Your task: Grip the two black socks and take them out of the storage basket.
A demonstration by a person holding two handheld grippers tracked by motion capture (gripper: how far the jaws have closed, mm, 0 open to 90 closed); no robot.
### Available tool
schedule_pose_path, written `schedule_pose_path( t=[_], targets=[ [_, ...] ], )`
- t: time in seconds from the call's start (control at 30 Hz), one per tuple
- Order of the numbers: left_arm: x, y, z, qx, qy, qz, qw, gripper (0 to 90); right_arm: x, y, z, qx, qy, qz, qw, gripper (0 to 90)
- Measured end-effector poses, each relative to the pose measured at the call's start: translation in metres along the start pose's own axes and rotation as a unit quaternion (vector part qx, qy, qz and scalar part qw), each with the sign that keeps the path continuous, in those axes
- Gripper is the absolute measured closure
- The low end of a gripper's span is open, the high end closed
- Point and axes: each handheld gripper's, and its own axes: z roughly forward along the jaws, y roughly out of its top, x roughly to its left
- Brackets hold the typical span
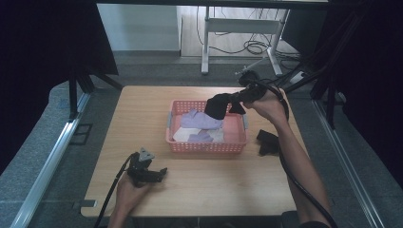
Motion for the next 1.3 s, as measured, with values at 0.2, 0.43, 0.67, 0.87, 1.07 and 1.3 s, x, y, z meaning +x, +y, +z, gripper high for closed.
schedule_pose_path(
  t=[0.2,0.43,0.67,0.87,1.07,1.3],
  targets=[
    [0.000,0.000,0.000,0.000,-0.001,0.000,1.0000,10.6,-0.009,-0.003,-0.018,-0.014,-0.008,0.006,0.9998,84.7],
    [0.000,0.000,0.000,0.000,-0.001,0.000,1.0000,10.6,-0.021,-0.011,-0.041,-0.025,-0.026,0.024,0.9991,84.6],
    [0.000,0.000,0.000,0.000,-0.001,0.000,1.0000,10.6,-0.036,-0.025,-0.063,-0.032,-0.047,0.042,0.9975,84.7],
    [0.000,0.000,0.000,-0.001,-0.001,0.000,1.0000,10.6,-0.049,-0.039,-0.078,-0.035,-0.069,0.062,0.9951,84.6],
    [0.000,0.000,0.000,-0.001,0.000,0.000,1.0000,10.6,-0.063,-0.057,-0.087,-0.030,-0.091,0.084,0.9918,84.6],
    [0.000,0.000,0.000,-0.002,0.000,0.000,1.0000,10.6,-0.078,-0.080,-0.085,-0.014,-0.117,0.110,0.9870,84.5]
  ],
)
